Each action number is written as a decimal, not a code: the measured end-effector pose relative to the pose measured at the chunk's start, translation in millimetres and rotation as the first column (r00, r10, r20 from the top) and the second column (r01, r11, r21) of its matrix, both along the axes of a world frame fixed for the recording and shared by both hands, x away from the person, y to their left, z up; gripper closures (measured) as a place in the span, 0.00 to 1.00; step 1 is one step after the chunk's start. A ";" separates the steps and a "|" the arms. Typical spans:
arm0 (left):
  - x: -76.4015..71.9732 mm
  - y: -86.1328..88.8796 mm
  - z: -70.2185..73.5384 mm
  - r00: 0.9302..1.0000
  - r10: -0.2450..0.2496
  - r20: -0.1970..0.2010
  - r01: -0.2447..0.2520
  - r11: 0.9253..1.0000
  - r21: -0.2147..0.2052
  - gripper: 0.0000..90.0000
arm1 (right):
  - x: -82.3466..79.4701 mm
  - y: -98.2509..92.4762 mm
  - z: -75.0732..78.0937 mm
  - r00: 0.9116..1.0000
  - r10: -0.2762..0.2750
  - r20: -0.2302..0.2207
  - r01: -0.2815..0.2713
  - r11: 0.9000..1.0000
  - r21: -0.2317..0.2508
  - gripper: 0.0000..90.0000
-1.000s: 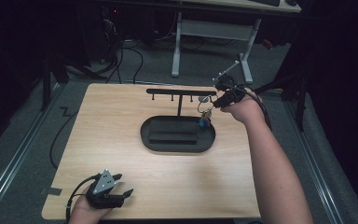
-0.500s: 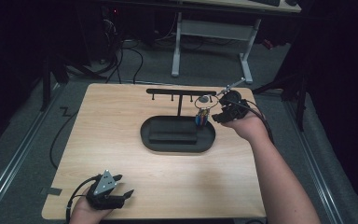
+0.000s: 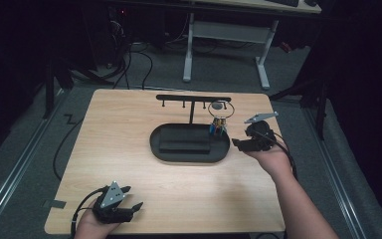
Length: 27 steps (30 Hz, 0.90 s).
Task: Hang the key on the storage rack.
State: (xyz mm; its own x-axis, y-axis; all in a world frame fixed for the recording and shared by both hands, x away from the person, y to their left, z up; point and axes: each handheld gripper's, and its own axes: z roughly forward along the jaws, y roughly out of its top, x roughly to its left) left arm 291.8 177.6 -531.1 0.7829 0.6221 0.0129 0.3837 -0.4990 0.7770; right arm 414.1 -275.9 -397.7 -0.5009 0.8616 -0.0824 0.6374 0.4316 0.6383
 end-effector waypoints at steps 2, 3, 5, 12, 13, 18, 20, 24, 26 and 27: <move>0.4 -0.1 -0.5 1.000 0.003 -0.003 -0.003 1.000 -0.002 0.33 | -4.1 -2.2 -4.7 1.000 0.001 -0.013 -0.001 1.000 -0.009 0.37; 0.5 -0.2 -0.8 1.000 0.006 -0.003 -0.006 1.000 -0.005 0.33 | -7.5 -3.3 -7.6 1.000 -0.005 0.004 0.005 1.000 -0.005 0.39; 0.4 -0.2 -0.9 1.000 0.007 -0.004 -0.007 1.000 -0.005 0.33 | -13.3 -4.6 -11.8 1.000 -0.012 -0.006 0.011 1.000 -0.008 0.40; -0.1 -0.5 -1.0 1.000 0.005 -0.007 -0.005 1.000 -0.001 0.33 | -37.2 -9.8 -30.5 0.999 0.002 0.045 -0.004 1.000 0.028 0.38; 0.1 -0.7 -1.3 1.000 0.006 -0.006 -0.006 1.000 -0.001 0.33 | -40.3 -10.6 -33.0 0.999 -0.005 0.037 0.004 0.999 0.036 0.37; 0.4 -1.1 -2.0 1.000 0.004 -0.007 -0.004 1.000 -0.002 0.33 | -56.9 -15.9 -52.0 0.998 -0.017 0.066 0.011 0.996 0.089 0.33; 0.4 -1.1 -1.9 1.000 0.002 -0.006 -0.003 1.000 -0.005 0.33 | -63.9 -17.2 -60.9 0.996 -0.028 0.085 0.019 0.994 0.103 0.32; 0.3 -1.2 -2.0 1.000 0.002 -0.005 -0.002 1.000 -0.009 0.33 | -78.4 -19.7 -79.0 0.992 -0.066 0.103 0.047 0.984 0.174 0.30; 0.2 -1.3 -2.3 1.000 0.002 -0.004 -0.002 1.000 -0.011 0.33 | -86.5 -19.4 -88.2 0.991 -0.074 0.116 0.051 0.980 0.190 0.29; 0.2 -1.4 -2.2 1.000 0.001 -0.004 -0.001 1.000 -0.011 0.33 | -91.3 -18.8 -92.7 0.990 -0.077 0.116 0.053 0.978 0.200 0.29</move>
State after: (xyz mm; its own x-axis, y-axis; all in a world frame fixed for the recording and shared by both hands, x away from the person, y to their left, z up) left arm 292.0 176.2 -533.3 0.7821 0.6231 0.0026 0.3876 -0.4898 0.7809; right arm 322.8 -294.7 -490.4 -0.4398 0.8974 0.0343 0.5715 0.2502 0.7815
